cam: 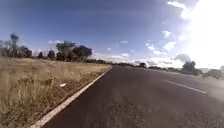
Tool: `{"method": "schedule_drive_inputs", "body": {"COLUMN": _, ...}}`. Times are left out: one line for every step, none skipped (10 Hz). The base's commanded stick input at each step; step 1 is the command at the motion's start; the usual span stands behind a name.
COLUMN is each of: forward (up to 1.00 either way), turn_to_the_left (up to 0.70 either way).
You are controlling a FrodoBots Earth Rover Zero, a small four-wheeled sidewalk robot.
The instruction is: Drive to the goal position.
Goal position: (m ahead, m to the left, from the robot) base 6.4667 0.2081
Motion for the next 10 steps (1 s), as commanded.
{"method": "schedule_drive_inputs", "body": {"forward": 0.50, "turn_to_the_left": -0.50}}
{"method": "schedule_drive_inputs", "body": {"forward": 0.50, "turn_to_the_left": -0.50}}
{"method": "schedule_drive_inputs", "body": {"forward": 0.50, "turn_to_the_left": -0.50}}
{"method": "schedule_drive_inputs", "body": {"forward": 0.50, "turn_to_the_left": -0.08}}
{"method": "schedule_drive_inputs", "body": {"forward": 0.50, "turn_to_the_left": -0.04}}
{"method": "schedule_drive_inputs", "body": {"forward": 0.50, "turn_to_the_left": 0.00}}
{"method": "schedule_drive_inputs", "body": {"forward": 0.50, "turn_to_the_left": 0.00}}
{"method": "schedule_drive_inputs", "body": {"forward": 0.50, "turn_to_the_left": 0.00}}
{"method": "schedule_drive_inputs", "body": {"forward": 0.50, "turn_to_the_left": 0.00}}
{"method": "schedule_drive_inputs", "body": {"forward": 0.50, "turn_to_the_left": 0.00}}
